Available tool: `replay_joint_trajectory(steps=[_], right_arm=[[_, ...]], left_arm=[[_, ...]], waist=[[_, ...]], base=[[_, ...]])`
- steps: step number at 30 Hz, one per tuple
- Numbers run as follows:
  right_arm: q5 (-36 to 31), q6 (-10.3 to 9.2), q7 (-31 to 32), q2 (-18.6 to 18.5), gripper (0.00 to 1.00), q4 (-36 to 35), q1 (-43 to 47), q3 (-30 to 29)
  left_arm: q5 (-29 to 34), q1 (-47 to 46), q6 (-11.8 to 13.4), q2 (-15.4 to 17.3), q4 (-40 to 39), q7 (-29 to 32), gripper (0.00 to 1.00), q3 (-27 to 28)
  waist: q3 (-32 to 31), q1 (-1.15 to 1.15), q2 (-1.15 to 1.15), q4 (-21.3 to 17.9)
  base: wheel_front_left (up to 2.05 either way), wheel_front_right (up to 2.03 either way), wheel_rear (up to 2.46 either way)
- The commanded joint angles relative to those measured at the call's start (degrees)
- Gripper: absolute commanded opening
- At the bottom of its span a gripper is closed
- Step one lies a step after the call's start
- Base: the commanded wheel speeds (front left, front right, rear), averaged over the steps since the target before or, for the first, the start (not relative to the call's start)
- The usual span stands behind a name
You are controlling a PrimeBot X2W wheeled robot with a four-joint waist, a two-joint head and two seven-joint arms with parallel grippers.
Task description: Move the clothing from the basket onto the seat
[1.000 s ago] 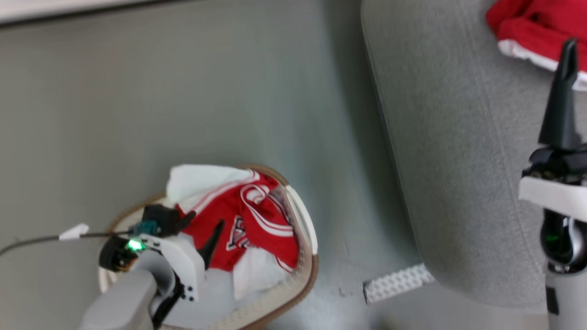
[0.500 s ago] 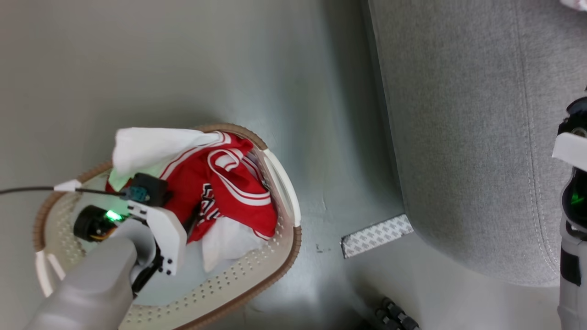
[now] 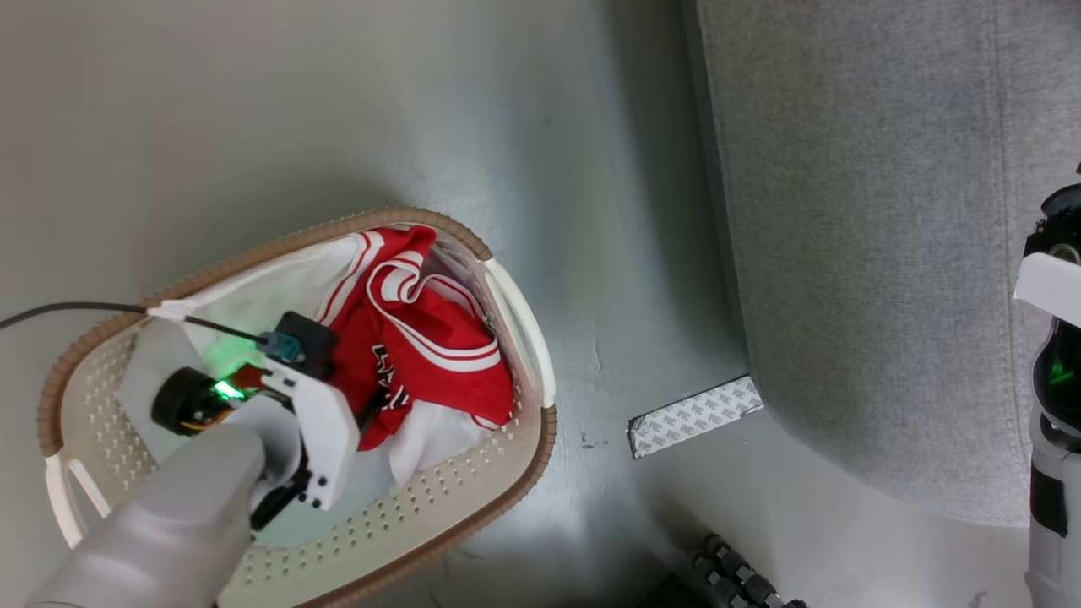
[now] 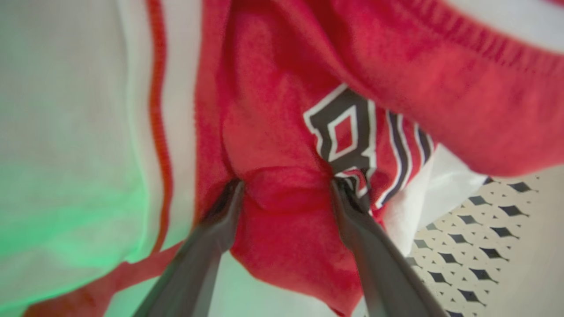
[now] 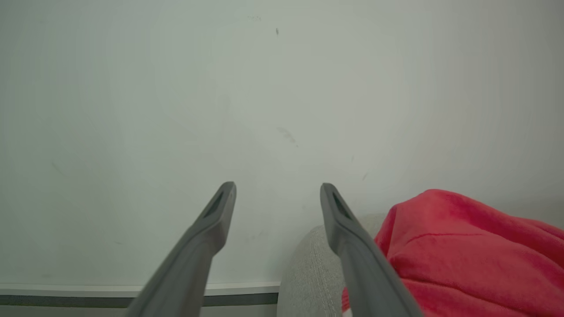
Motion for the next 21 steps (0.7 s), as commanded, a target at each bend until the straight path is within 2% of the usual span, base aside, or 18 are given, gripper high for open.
replay_joint_trajectory(steps=[1,2,3,4,5,12,21], right_arm=[[-0.29,-0.13,-0.14,0.04,1.0,-0.3,0.6,-0.02],[-0.25,-0.13,-0.14,0.04,1.0,-0.37,0.76,0.03],[-0.1,-0.13,-0.14,0.04,1.0,-0.4,0.85,0.02],[0.09,-0.13,-0.14,0.02,1.0,-0.34,0.87,0.0],[0.29,-0.13,-0.14,0.03,1.0,-0.2,0.85,0.02],[0.54,-0.13,-0.14,0.03,1.0,1.17,-0.47,0.47],[-2.56,-0.13,-0.15,0.01,1.0,3.91,1.19,-0.27]], left_arm=[[-1.08,-0.28,0.04,1.01,-0.1,-0.33,1.0,-0.39],[-1.76,-0.48,0.04,1.4,-0.61,-0.47,1.0,-1.1],[-2.29,-0.79,0.04,1.81,-1.05,-0.97,0.91,-1.77],[-2.82,-1.2,0.04,2.27,-1.42,-1.8,0.5,-2.34],[-3.58,-1.4,0.04,2.64,-1.66,-2.5,0.0,-2.8],[-7.44,-1.93,0.04,4.45,-3.56,-6.74,0.0,-5.53],[-11.08,1.01,0.04,1.03,-6.3,-11.94,0.0,-7.32]], waist=[[0.15,0.0,0.0,0.17],[0.21,0.0,0.0,0.22],[0.24,0.0,0.0,0.2],[0.23,0.0,0.0,0.16],[0.19,0.0,0.0,0.09],[-1.12,0.0,0.0,-0.36],[-10.39,0.0,0.0,3.11]], base=[[0.06,0.06,0.06],[0.02,0.02,0.02],[0.0,0.0,0.0],[0.0,0.0,0.0],[0.0,0.0,0.0],[0.0,0.0,0.0],[0.0,0.0,0.0]])
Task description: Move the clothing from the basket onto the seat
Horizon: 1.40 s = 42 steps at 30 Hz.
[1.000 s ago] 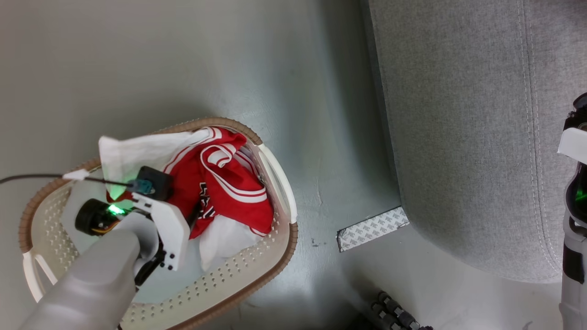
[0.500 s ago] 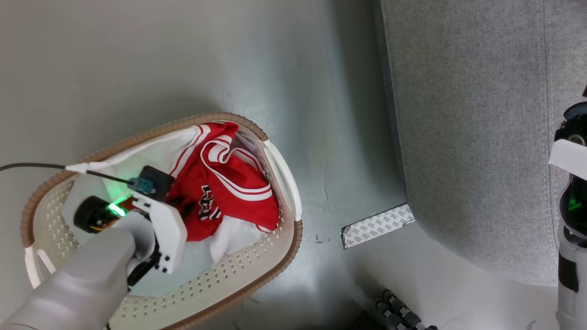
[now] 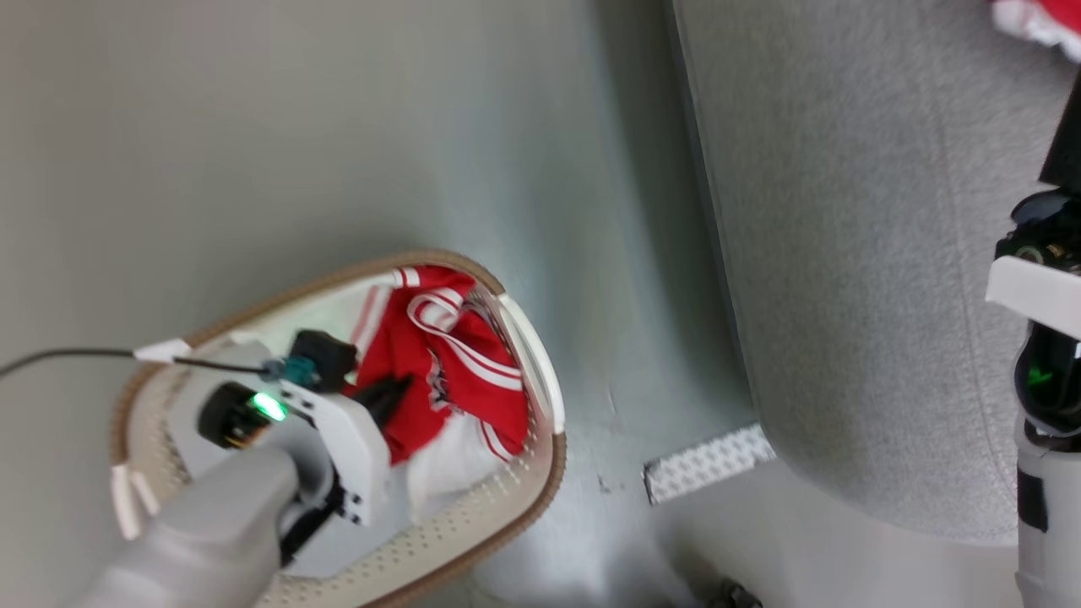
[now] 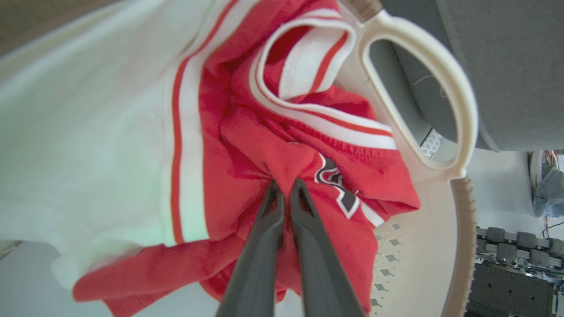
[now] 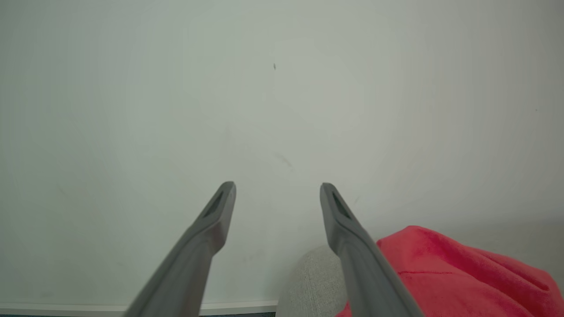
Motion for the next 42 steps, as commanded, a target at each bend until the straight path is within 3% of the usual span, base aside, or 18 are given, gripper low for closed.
replay_joint_trajectory(steps=[1,13,27,31,42], right_arm=[[-0.93,-0.13,-0.15,-0.04,1.0,0.93,1.27,-0.36],[-6.69,-0.13,-0.15,-0.1,1.0,7.41,7.34,-1.51],[-5.77,-0.13,-0.15,-1.21,1.0,14.87,17.97,-1.74],[-3.91,-0.13,-0.15,-2.01,1.0,16.52,20.92,-0.95],[-0.85,-0.13,-0.15,-2.17,1.0,19.47,26.14,3.74]], left_arm=[[-1.05,1.47,0.04,-0.79,-0.69,-1.08,0.0,-0.24],[-3.7,6.32,0.04,-5.77,-6.32,-4.55,0.0,-0.45],[5.92,13.85,0.05,-7.89,-17.62,-4.61,0.0,12.45],[7.97,13.58,0.4,-8.38,-20.56,-4.62,0.0,15.3],[13.26,10.56,3.46,-5.87,-30.7,-4.61,0.0,20.23]], waist=[[-5.33,0.0,0.0,2.29],[-24.77,0.0,0.0,9.17],[-44.53,0.0,0.0,17.15],[-47.88,0.0,0.0,18.78],[-51.19,0.0,0.0,21.41]], base=[[0.0,0.0,0.0],[0.0,0.0,0.0],[0.0,0.0,0.0],[0.0,0.0,0.0],[0.0,0.0,0.0]])
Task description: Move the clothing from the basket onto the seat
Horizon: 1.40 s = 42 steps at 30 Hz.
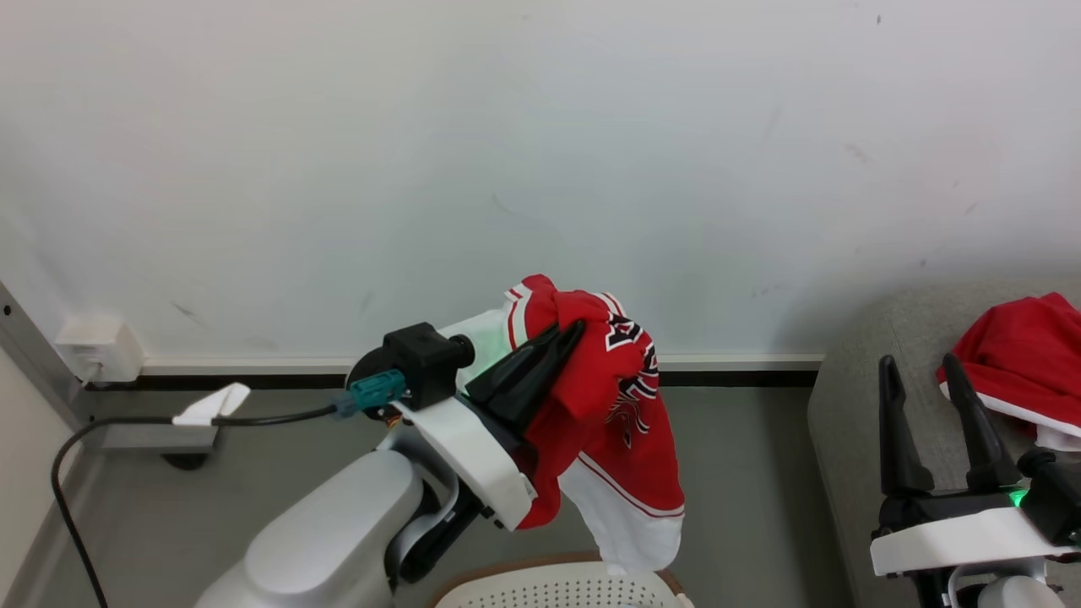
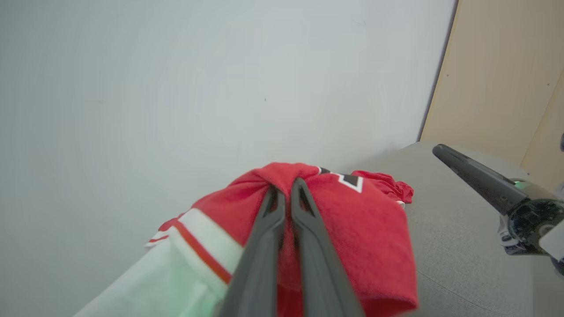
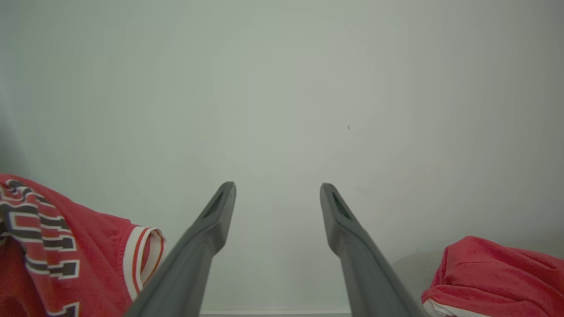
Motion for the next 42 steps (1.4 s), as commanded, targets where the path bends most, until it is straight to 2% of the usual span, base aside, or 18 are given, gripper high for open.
replay_joint_trajectory(steps=[1,10,17,21,28,38,39,40,41,42], right_arm=[[0.24,-0.13,-0.14,-0.31,1.0,0.41,0.91,0.76],[0.96,-0.13,-0.14,-0.78,1.0,0.22,1.14,7.08],[3.23,-0.13,-0.14,-2.8,1.0,0.59,1.31,21.46],[4.2,-0.13,-0.14,-2.83,1.0,1.42,-0.37,25.71],[2.15,-0.13,-0.14,-1.28,1.0,6.84,-4.99,26.53],[1.27,-0.13,-0.14,-0.93,1.0,16.55,-8.59,28.0],[1.63,-0.13,-0.14,-0.82,0.58,17.12,-8.77,27.88],[1.77,-0.13,-0.14,-0.72,0.36,17.53,-8.97,27.57],[2.08,-0.13,-0.14,-0.62,0.0,17.85,-8.98,27.2],[2.24,-0.13,-0.14,-0.53,0.0,18.21,-8.87,26.99]], left_arm=[[0.66,-0.39,0.24,0.51,-0.82,-0.13,0.0,0.3],[-0.28,0.41,1.09,1.5,-3.37,0.61,0.0,0.6],[-0.72,0.37,1.26,0.72,-3.33,0.87,0.0,0.1],[-0.73,0.33,1.32,-0.23,-3.1,0.94,0.0,-0.47],[-0.49,1.51,0.41,-2.18,-3.9,1.41,0.0,-2.98],[-1.21,3.21,-0.8,-4.78,-5.5,2.6,0.0,-6.6],[-1.3,3.23,-0.76,-4.81,-5.67,2.61,0.0,-6.66],[-1.36,3.24,-0.61,-4.75,-5.79,2.62,0.0,-6.65],[-1.37,3.24,-0.47,-4.66,-5.92,2.64,0.0,-6.66],[-1.43,3.29,-0.35,-4.54,-5.98,2.62,0.0,-6.62]], waist=[[-0.41,0.02,0.0,0.61],[-0.22,0.02,0.0,1.15],[-0.22,0.02,0.0,1.89],[-0.37,0.02,0.0,2.19],[-0.69,0.02,0.0,4.09],[-1.49,0.02,0.0,7.99],[-1.53,0.02,0.0,8.25],[-1.57,0.02,0.0,8.44],[-1.58,0.02,0.0,8.64],[-1.61,0.02,0.0,8.77]], base=[[0.0,0.0,0.0],[0.0,0.0,0.0],[0.0,0.0,0.0],[0.0,0.0,0.0],[0.0,0.0,0.0],[0.0,0.0,0.0],[0.0,0.0,0.0],[0.0,0.0,0.0],[0.0,0.0,0.0],[0.0,0.0,0.0]])
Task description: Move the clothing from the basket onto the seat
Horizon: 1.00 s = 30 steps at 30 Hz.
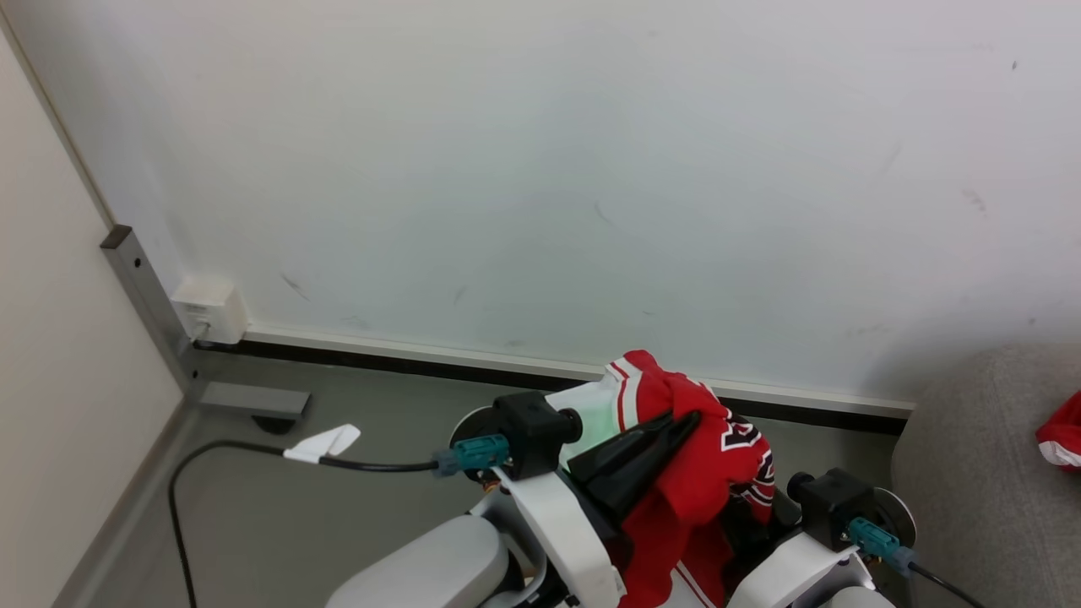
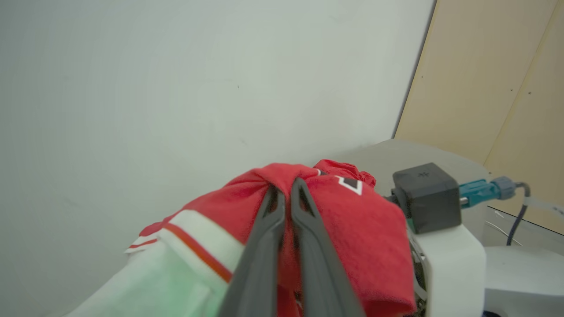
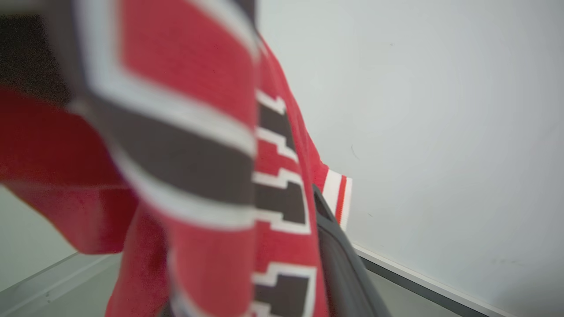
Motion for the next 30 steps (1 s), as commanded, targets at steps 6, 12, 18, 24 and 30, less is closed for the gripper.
replay_joint_trajectory(steps=[6,12,18,24,30], right_arm=[[1.09,-0.13,-0.14,0.46,0.0,0.28,0.39,-2.27],[3.63,-0.13,-0.15,0.99,0.0,-1.31,1.22,-4.58],[5.93,-0.13,-0.15,1.24,0.0,-2.67,1.37,-6.12],[6.68,-0.13,-0.15,0.26,0.0,-4.71,1.41,-9.77],[6.02,-0.13,-0.15,-0.7,0.0,-7.61,0.97,-13.35]], left_arm=[[-0.67,1.04,0.5,0.7,0.09,-0.44,0.0,0.53],[-1.0,2.04,0.65,0.95,0.91,-0.81,0.0,0.33],[-1.38,2.97,1.29,0.86,1.55,-1.13,1.0,0.6],[-1.67,3.92,1.87,1.49,1.72,-1.51,1.0,1.05],[-2.0,4.75,2.16,2.39,2.01,-1.85,1.0,1.94]], waist=[[0.03,0.0,0.0,0.22],[0.12,0.0,0.0,-0.25],[0.21,0.0,0.0,-1.26],[0.44,0.0,0.0,-3.03],[1.36,0.0,0.0,-6.26]], base=[[0.0,0.0,0.0],[0.0,0.0,0.0],[0.0,0.0,0.0],[0.0,0.0,0.0],[0.0,0.0,0.0]])
